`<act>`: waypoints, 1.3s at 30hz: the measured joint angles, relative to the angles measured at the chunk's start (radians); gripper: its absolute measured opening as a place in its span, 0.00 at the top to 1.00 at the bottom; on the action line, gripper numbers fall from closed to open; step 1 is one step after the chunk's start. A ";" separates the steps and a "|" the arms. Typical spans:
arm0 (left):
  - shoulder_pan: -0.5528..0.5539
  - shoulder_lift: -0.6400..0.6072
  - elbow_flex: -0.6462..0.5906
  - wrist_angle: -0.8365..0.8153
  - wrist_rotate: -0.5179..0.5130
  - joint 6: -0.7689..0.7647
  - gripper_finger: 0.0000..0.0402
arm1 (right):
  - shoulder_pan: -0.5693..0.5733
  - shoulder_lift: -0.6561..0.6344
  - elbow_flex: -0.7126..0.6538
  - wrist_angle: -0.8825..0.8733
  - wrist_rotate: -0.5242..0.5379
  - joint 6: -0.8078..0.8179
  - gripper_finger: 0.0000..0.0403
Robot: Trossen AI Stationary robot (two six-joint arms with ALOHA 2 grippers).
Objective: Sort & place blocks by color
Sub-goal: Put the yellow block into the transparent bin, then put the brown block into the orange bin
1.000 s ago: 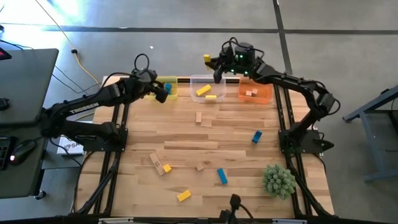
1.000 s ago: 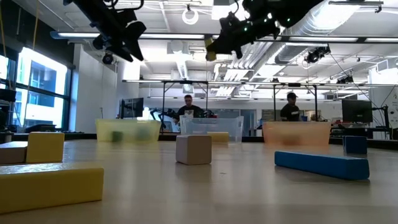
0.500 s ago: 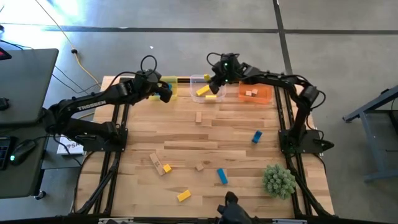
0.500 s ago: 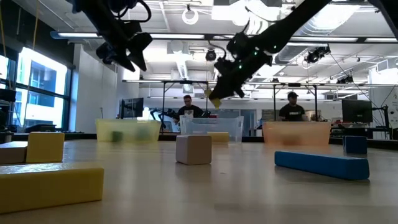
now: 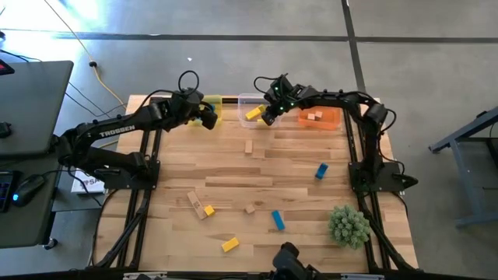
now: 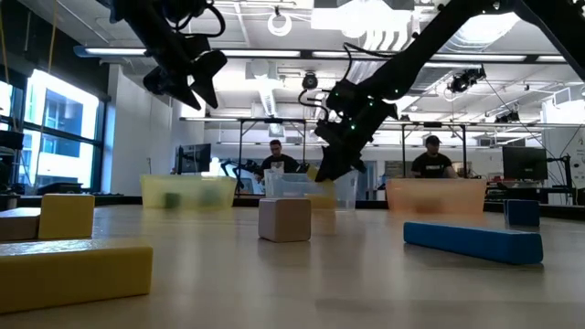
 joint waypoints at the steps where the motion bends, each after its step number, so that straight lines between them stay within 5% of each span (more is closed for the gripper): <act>1: 0.000 0.000 0.000 0.000 0.010 -0.011 0.43 | 0.000 0.004 0.000 0.002 0.006 0.000 0.90; 10: -0.006 0.000 0.000 -0.001 0.220 -0.050 0.43 | -0.006 0.008 0.000 -0.007 0.034 0.000 0.90; 15: -0.030 0.000 0.000 -0.022 0.227 -0.050 0.43 | -0.006 0.008 0.000 -0.008 0.034 0.000 0.88; 26: -0.044 -0.001 0.000 -0.087 0.228 -0.011 0.43 | -0.006 0.006 0.007 -0.016 0.055 0.000 0.66; 32: -0.093 -0.001 0.000 -0.158 0.233 0.048 0.43 | -0.005 0.005 0.105 -0.091 0.037 -0.010 0.64; 39: -0.181 -0.001 0.000 -0.299 0.354 0.178 0.43 | 0.002 0.004 0.258 -0.242 0.037 -0.045 0.64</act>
